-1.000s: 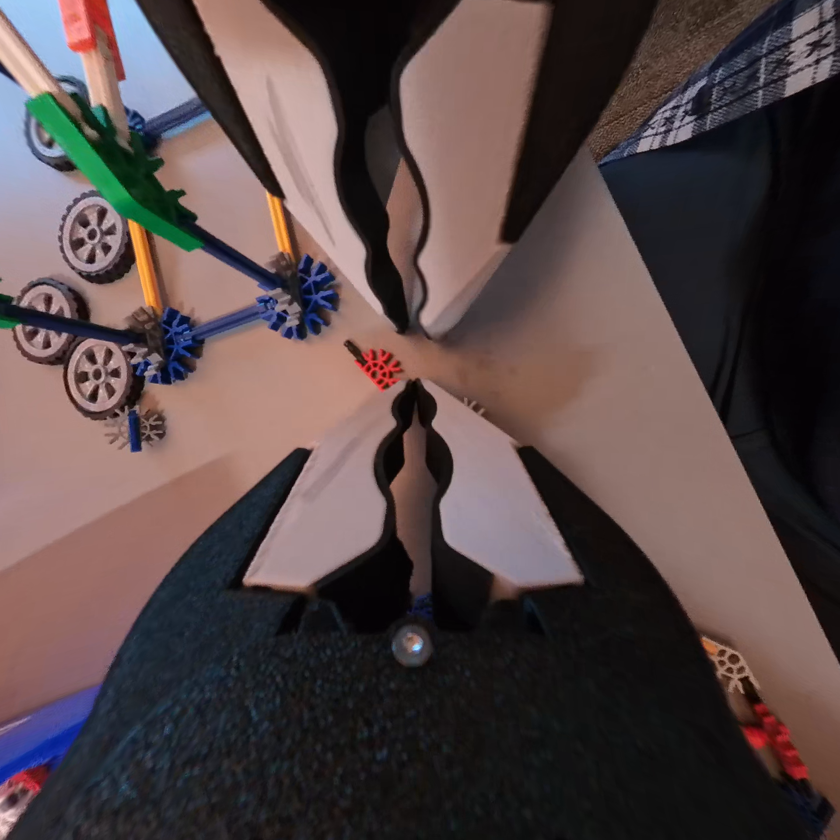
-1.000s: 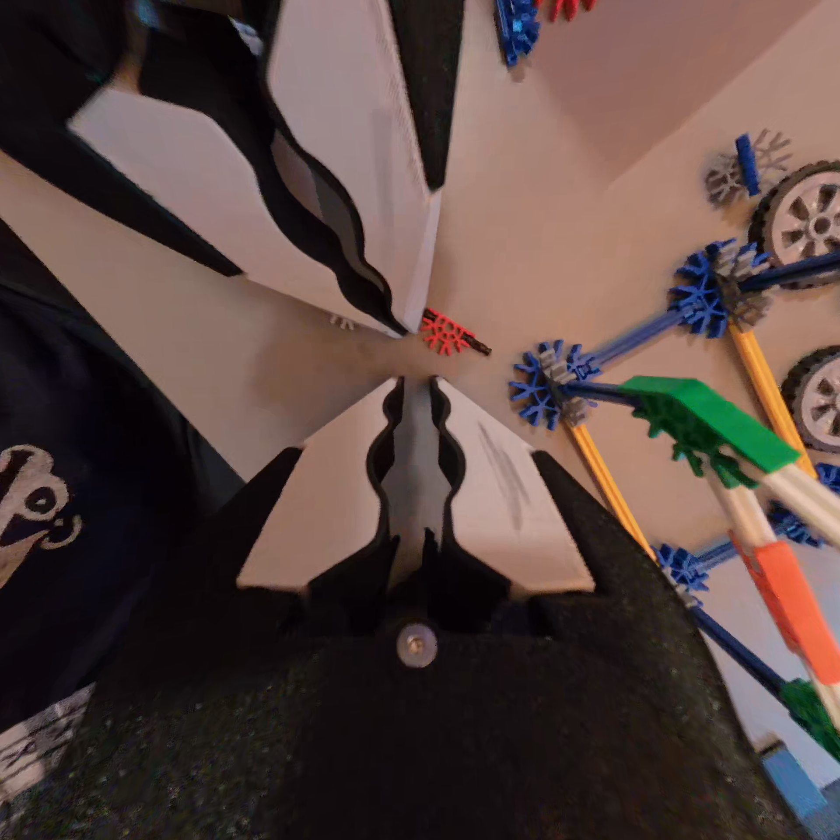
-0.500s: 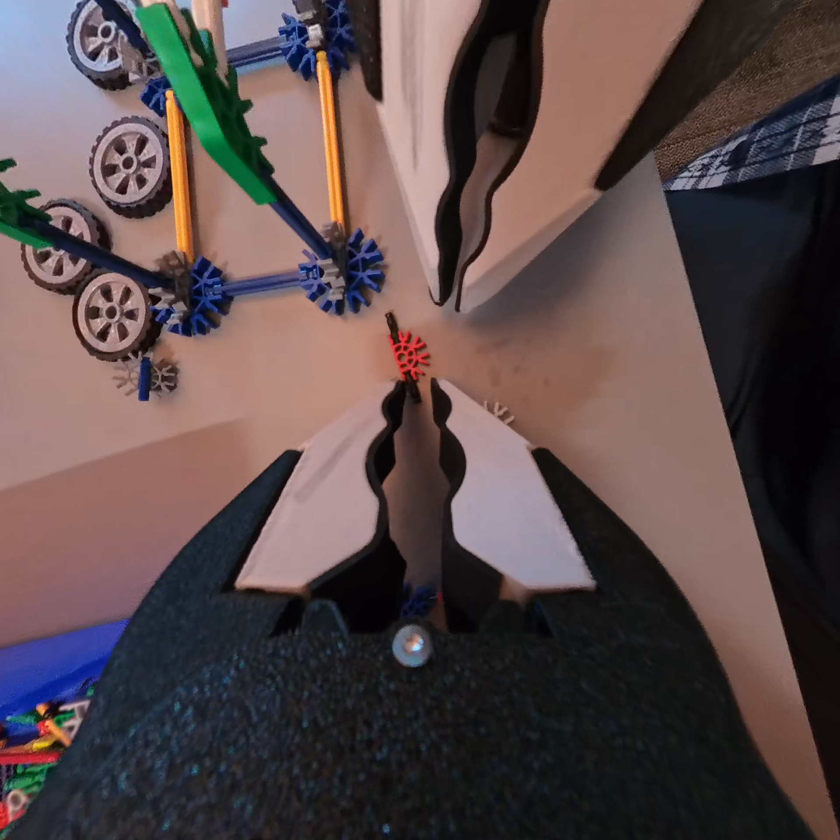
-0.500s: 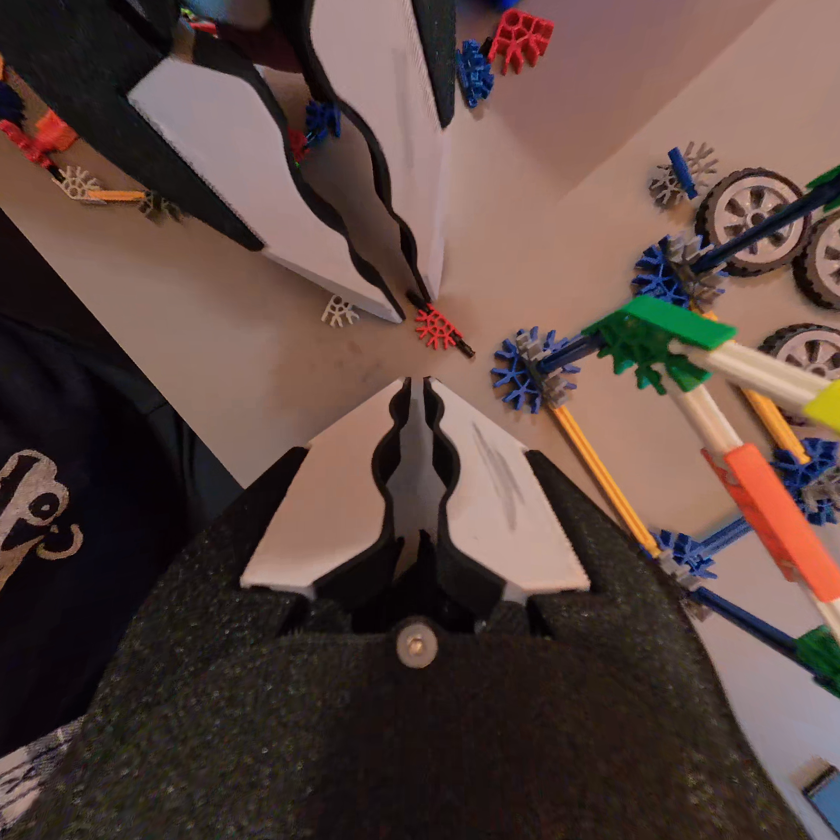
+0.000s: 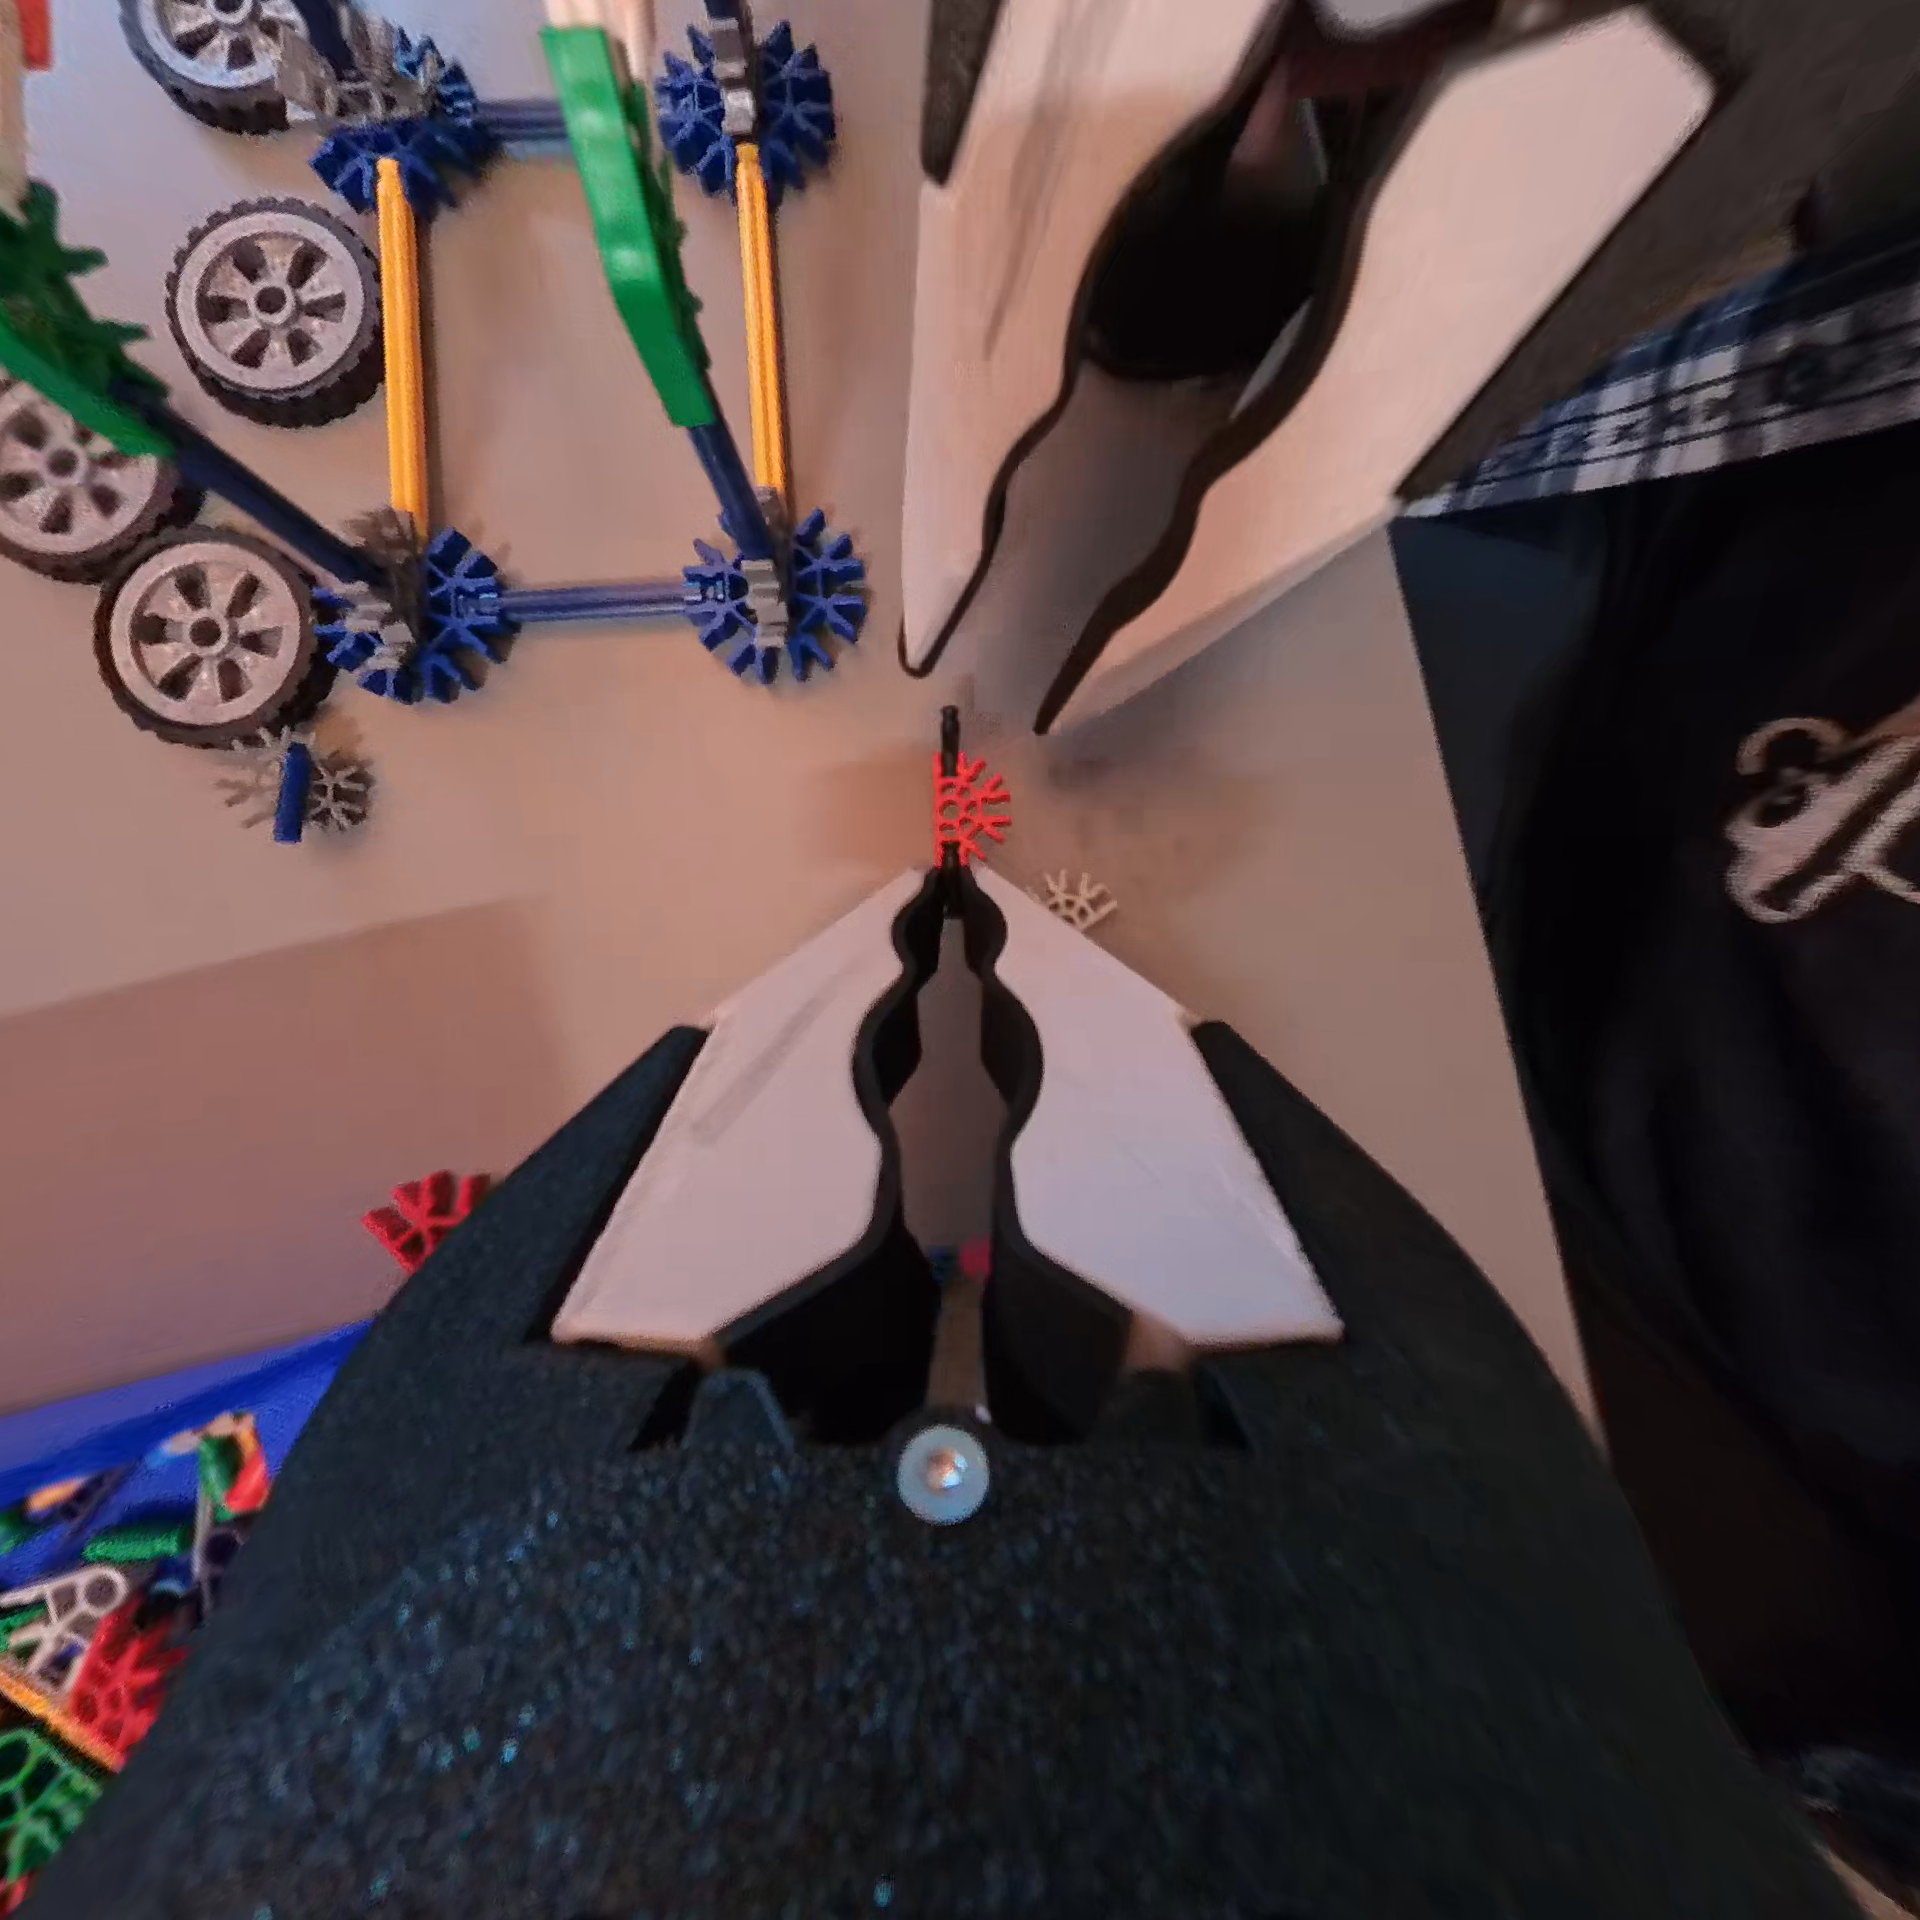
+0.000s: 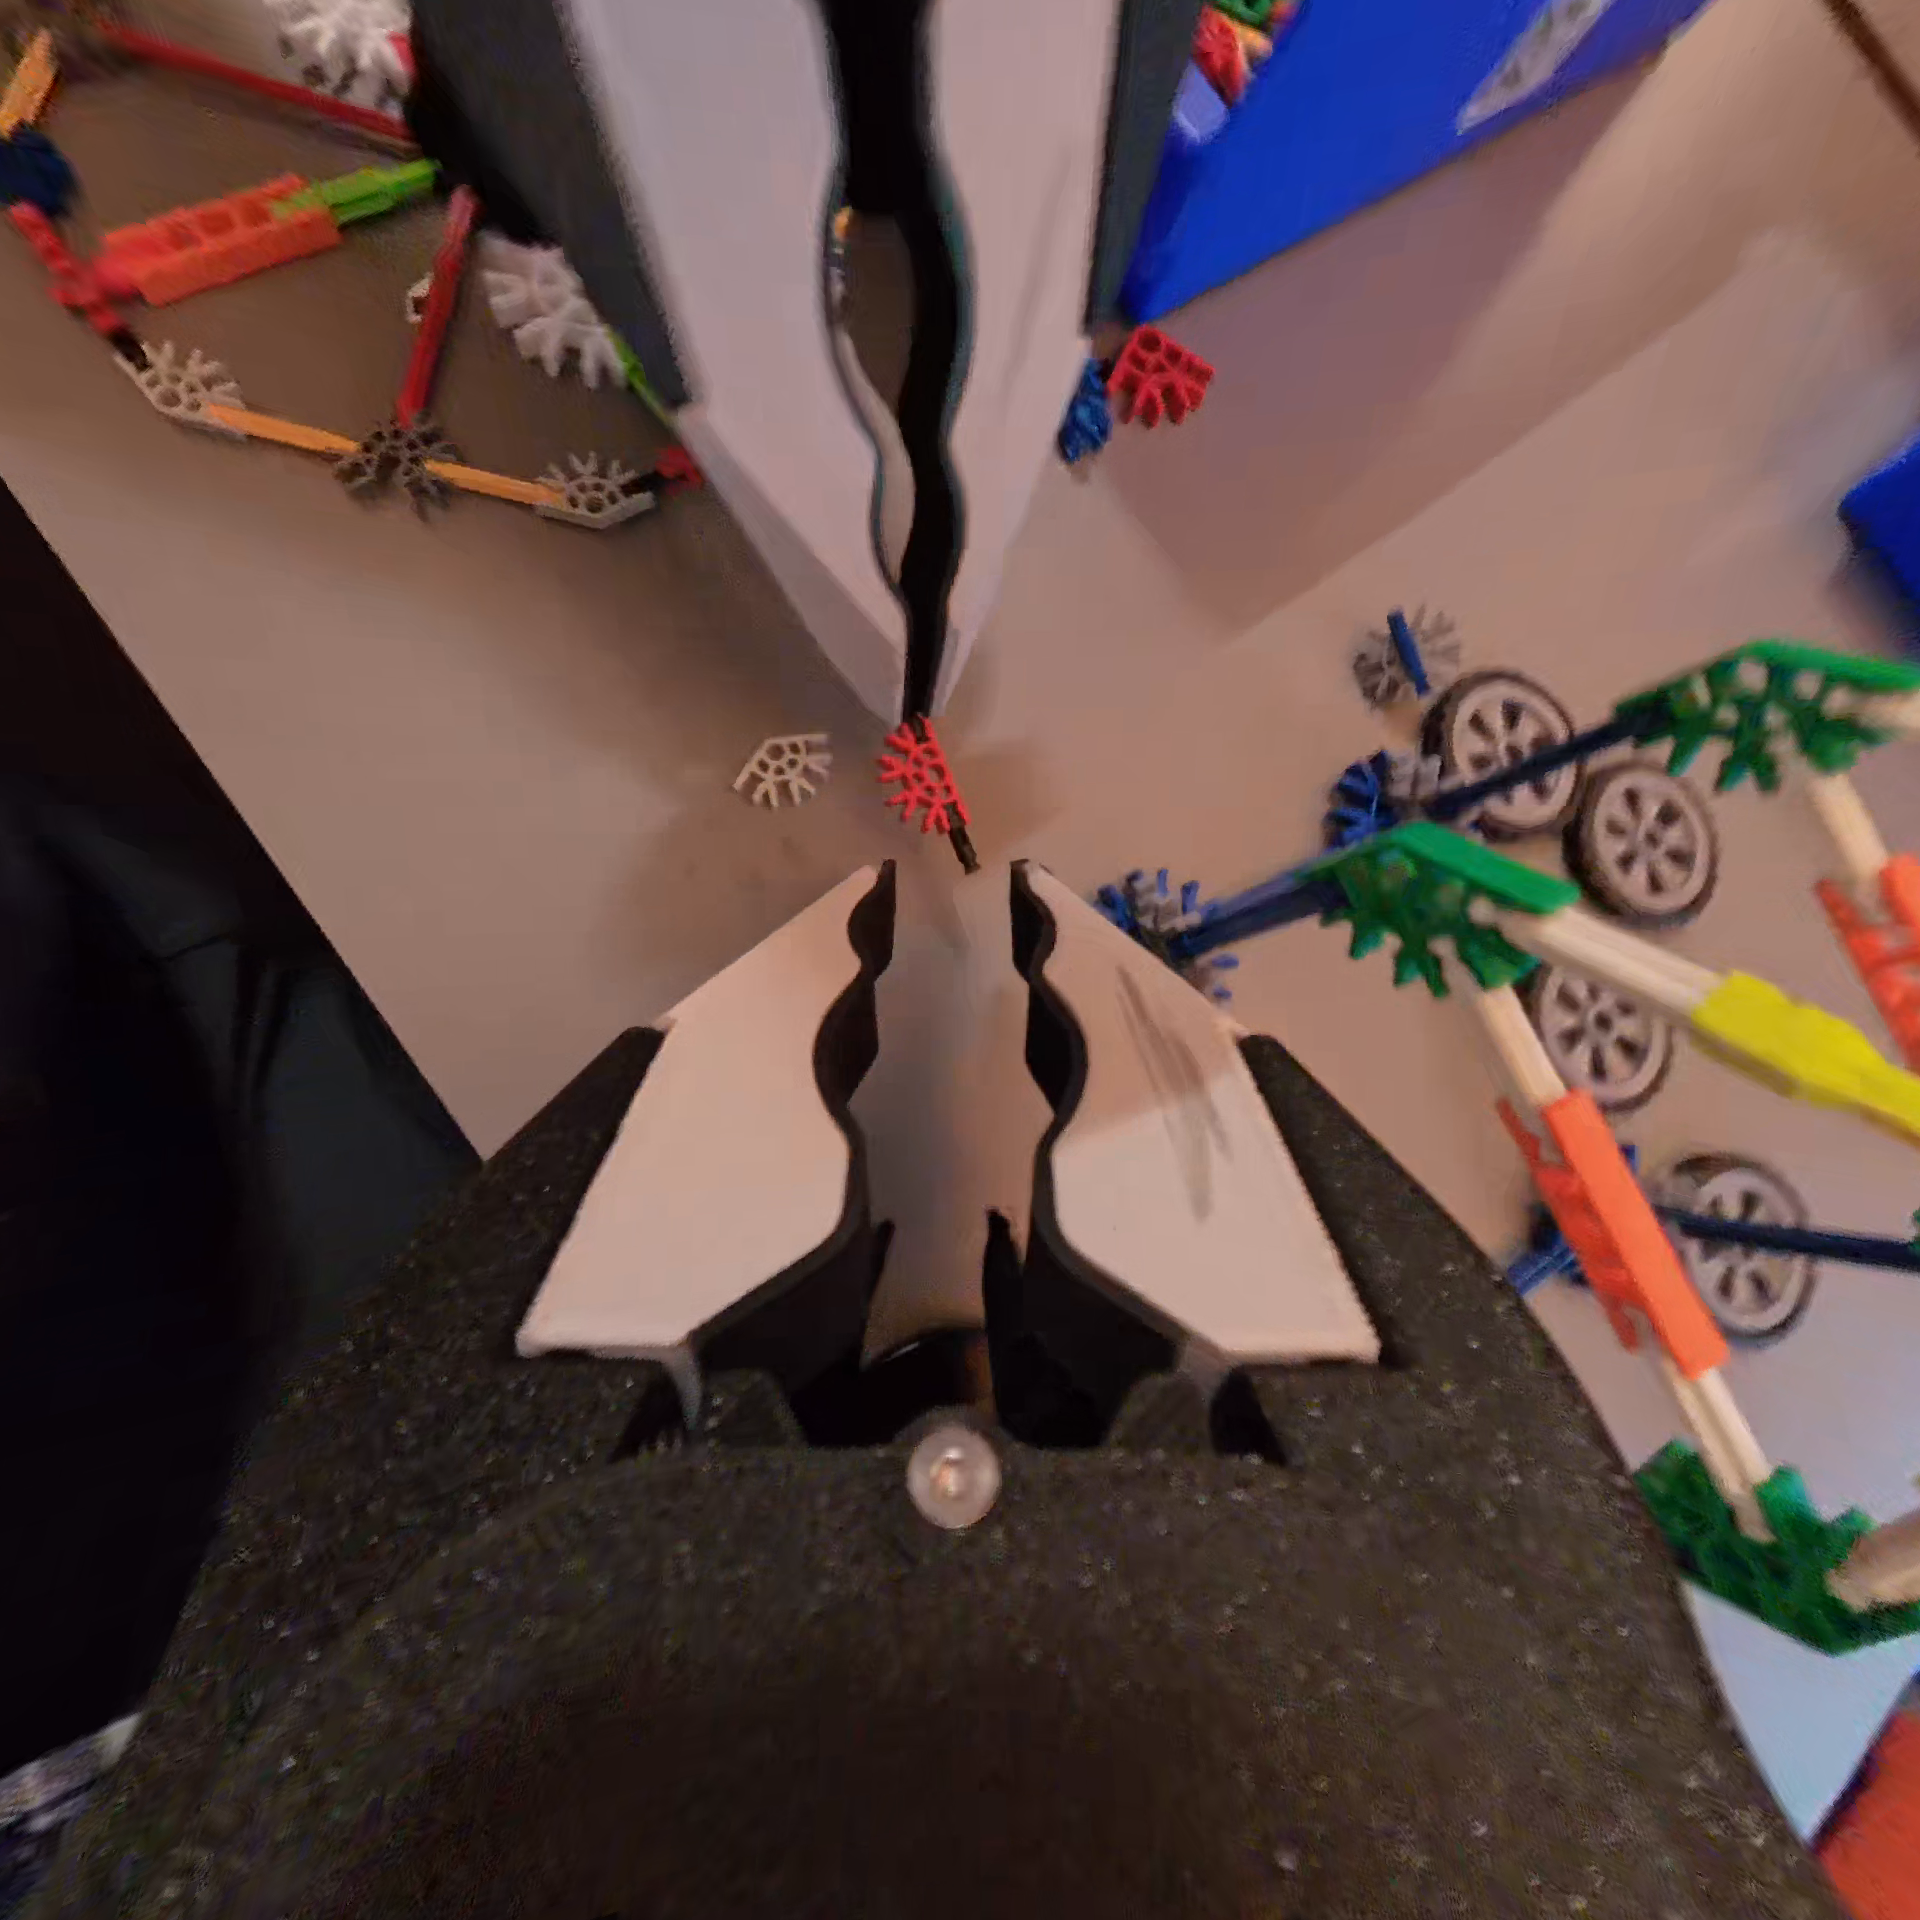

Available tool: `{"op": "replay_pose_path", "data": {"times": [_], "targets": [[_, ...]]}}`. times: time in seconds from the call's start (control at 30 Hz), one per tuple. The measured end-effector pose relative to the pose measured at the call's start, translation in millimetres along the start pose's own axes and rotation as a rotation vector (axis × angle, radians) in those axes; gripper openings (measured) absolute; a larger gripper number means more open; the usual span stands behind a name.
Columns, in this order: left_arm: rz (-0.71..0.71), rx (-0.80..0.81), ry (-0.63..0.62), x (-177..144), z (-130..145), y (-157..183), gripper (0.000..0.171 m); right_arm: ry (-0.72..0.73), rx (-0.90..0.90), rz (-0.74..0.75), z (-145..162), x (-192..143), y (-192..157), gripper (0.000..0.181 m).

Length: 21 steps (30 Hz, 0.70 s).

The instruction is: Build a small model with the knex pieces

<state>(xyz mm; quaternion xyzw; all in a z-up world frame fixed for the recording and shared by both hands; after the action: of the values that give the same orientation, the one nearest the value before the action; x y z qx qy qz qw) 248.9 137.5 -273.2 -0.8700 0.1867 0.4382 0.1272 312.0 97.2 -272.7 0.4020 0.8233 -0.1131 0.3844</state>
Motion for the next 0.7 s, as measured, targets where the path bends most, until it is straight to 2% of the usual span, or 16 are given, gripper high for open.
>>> {"op": "replay_pose_path", "data": {"times": [0.17,0.3,0.37,0.7], "targets": [[0.044,-0.078,0.048,-34,0,4,0.002,0.071,-0.168,0.056,-23,3,-10,0.021],[0.053,-0.133,0.067,-64,6,12,0.002,0.122,-0.266,0.058,-47,7,-21,0.003],[0.051,-0.154,0.068,-75,12,17,0.002,0.144,-0.296,0.033,-57,9,-29,0.002],[-0.011,-0.272,0.110,-117,48,36,0.002,0.227,-0.303,-0.127,-99,28,-58,0.002]]}}
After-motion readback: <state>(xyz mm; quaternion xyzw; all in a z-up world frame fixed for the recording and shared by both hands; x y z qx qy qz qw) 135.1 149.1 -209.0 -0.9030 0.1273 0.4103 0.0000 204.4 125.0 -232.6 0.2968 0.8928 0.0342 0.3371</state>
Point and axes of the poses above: each gripper's, where its closed fingertips meet, x out along the fingers, z out of its underside, y = z × x across the jaws, the point moved 4 cm from there along -x, back along the fingers, and after that the axes turned 8 degrees about x, right-handed, at the moved point
